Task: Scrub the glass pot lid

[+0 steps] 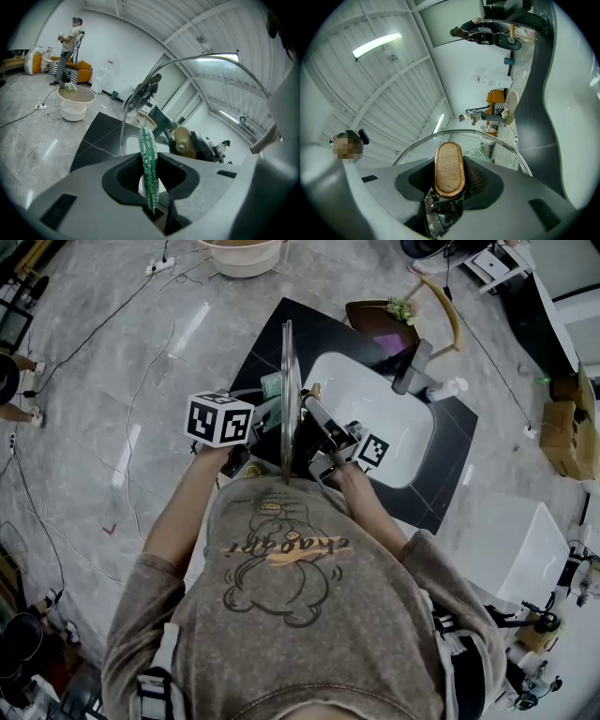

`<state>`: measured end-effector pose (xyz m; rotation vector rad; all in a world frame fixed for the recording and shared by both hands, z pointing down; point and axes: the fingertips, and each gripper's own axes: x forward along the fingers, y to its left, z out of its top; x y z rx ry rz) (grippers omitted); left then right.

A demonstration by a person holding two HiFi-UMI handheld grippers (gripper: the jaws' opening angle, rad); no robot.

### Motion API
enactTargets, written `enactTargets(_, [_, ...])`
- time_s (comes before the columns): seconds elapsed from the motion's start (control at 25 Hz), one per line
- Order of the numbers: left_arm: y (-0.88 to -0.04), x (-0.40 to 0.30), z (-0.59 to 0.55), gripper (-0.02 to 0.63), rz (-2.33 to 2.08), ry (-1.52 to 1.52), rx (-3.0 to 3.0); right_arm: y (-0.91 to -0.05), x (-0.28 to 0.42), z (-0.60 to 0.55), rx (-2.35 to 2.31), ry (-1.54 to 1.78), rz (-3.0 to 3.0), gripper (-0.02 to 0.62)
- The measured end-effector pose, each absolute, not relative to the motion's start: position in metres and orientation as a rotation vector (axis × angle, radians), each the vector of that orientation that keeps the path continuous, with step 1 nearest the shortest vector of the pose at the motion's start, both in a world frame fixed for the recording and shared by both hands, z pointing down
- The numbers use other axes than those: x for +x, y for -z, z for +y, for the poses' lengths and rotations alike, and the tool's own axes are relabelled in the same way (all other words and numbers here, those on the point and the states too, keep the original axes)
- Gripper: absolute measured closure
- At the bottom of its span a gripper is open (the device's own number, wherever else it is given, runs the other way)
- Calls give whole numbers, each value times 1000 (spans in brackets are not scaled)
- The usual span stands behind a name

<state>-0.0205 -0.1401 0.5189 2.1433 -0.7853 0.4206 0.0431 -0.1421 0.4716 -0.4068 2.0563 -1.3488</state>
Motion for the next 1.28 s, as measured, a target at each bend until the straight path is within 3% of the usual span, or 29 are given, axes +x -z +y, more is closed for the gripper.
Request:
enactTargets(0.72, [-540,-39,-144,520,-843,-429,2116,-468,44,-142,-436,1318,2111,416])
enactTargets(1.28, [-461,-101,-126,520,-841,21,2058,-473,108,-151,-637,1237,2106,416])
